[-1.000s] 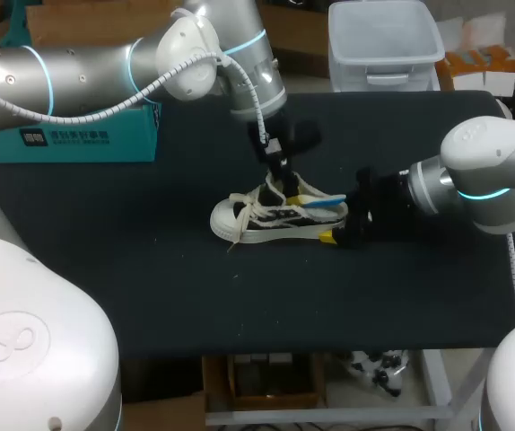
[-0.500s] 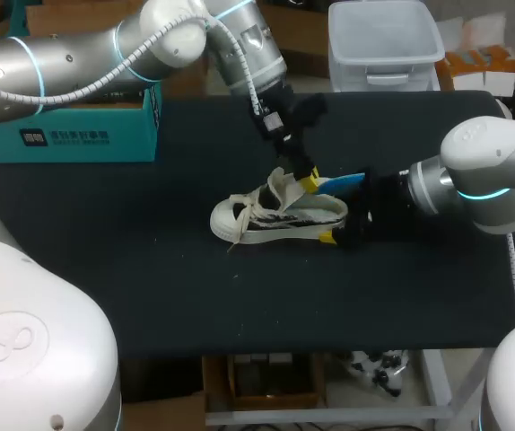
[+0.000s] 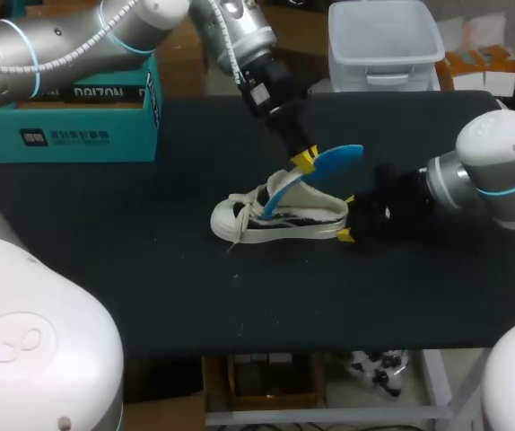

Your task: Open the shoe tongue, take the insole out of the shoe, put the insole back into the shoe, and pack the shoe into the shoebox

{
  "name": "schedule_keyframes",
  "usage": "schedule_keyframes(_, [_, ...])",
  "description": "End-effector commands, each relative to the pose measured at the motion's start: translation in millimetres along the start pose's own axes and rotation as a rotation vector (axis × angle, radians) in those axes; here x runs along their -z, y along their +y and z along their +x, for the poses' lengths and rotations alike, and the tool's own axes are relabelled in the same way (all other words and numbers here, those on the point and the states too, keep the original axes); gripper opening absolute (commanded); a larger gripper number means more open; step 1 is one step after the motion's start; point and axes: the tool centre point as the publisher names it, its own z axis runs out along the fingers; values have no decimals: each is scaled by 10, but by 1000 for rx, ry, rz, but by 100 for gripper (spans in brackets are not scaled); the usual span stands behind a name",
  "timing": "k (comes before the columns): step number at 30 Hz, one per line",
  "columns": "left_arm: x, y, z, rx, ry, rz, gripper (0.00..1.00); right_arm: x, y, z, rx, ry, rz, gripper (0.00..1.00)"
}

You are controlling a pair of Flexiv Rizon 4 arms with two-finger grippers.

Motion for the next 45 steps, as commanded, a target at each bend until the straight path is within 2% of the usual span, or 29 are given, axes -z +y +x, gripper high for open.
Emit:
schedule_keyframes(1, [165,1,-54,-22,118,13,0,308,142,95,-12,-20,99,100])
schedule_keyframes(5, [305,59,41,-50,149,29,0,514,333,113,2,-38,188,100])
schedule_keyframes(8, [415,143,95,-32,143,43,0,592,495,96,23,-38,249,100])
schedule_keyframes(16, [702,512,195,34,79,90,0,507,887,36,-16,-19,482,100])
schedule_keyframes(20, [823,731,259,59,42,107,0,432,1004,42,-26,-27,555,100])
schedule_keyframes(24, [927,940,298,88,17,124,0,344,1069,42,-28,-30,613,100])
schedule_keyframes(30, [1027,1216,344,128,-29,128,0,181,1122,50,44,-32,655,100])
schedule_keyframes(35, [1088,1417,377,155,-61,126,0,52,1176,49,79,-43,726,100])
schedule_keyframes(45, [1122,1678,401,198,-92,124,0,-171,1200,-5,-5,-25,863,100])
